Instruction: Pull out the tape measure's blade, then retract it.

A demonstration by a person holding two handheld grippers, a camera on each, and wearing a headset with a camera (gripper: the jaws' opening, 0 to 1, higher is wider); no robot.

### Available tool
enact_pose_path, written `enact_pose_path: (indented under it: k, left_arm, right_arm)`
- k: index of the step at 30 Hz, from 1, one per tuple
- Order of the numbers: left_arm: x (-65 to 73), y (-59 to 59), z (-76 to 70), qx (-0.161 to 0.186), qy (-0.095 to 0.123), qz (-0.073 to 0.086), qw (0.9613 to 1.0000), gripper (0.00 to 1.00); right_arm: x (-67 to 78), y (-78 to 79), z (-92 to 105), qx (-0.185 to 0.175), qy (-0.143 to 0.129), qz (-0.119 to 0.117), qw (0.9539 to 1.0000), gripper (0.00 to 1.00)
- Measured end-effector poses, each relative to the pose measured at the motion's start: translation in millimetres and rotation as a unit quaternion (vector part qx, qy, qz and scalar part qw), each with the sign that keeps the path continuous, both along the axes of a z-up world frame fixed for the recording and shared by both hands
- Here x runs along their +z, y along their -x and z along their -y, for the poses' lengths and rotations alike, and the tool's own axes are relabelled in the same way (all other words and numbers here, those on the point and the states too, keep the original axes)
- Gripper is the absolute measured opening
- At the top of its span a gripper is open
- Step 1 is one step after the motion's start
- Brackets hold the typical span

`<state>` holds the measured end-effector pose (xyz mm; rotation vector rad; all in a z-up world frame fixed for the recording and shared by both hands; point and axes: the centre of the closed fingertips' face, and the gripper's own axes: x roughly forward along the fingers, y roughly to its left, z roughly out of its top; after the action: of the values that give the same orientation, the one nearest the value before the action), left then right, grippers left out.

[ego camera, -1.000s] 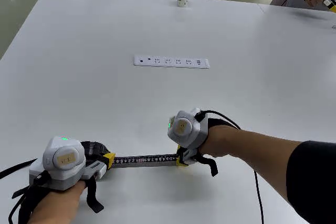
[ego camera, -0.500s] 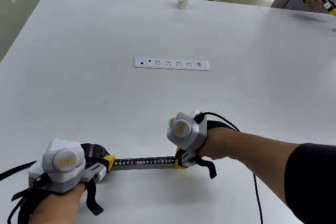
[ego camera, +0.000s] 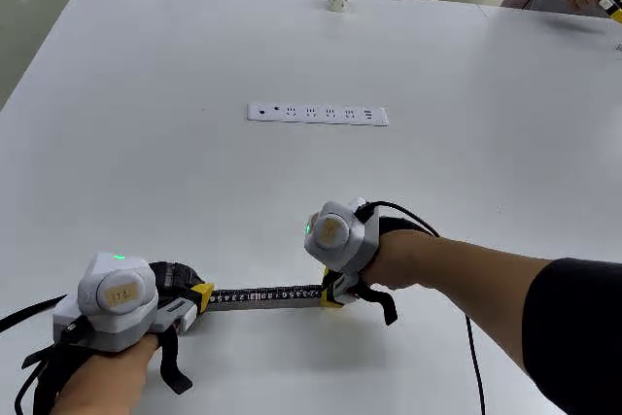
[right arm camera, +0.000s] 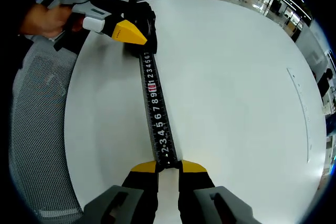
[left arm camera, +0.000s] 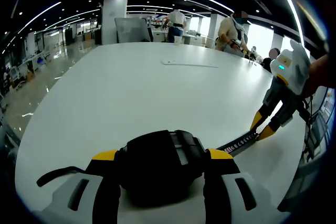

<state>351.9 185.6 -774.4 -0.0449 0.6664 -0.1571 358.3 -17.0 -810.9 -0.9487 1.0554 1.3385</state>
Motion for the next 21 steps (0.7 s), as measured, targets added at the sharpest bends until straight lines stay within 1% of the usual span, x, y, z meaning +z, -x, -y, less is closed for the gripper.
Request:
enact_pose_path:
  k: [3, 8, 11, 14, 19, 21]
  left_arm:
    - [0.1, -0.1, 0.2, -0.001, 0.001, 0.001, 1.0, 0.6]
    - [0.3, -0.4, 0.1, 0.0, 0.0, 0.007, 1.0, 0.6]
    - [0.3, -0.4, -0.1, 0.0, 0.001, 0.004, 1.0, 0.59]
    - [0.2, -0.7, -0.1, 0.0, 0.001, 0.003, 1.0, 0.59]
    - [0.2, -0.6, 0.0, 0.0, 0.002, 0.002, 1.0, 0.6]
    - [0.2, -0.6, -0.1, -0.001, 0.002, 0.001, 1.0, 0.6]
  right_arm:
    - [0.0, -0.3, -0.8, -0.003, 0.0, -0.006, 1.0, 0.1]
    - [-0.1, 0.3, -2.0, -0.001, 0.001, -0.003, 1.0, 0.1]
    - [-0.1, 0.9, -2.5, -0.003, -0.001, -0.002, 1.0, 0.1]
    - [-0.2, 1.4, -3.4, -0.012, -0.003, -0.003, 0.9999, 0.1]
    - [-0.4, 2.3, -5.2, 0.001, 0.001, 0.0, 1.0, 0.1]
    - [-0.3, 1.9, -6.0, -0.008, -0.001, -0.004, 1.0, 0.1]
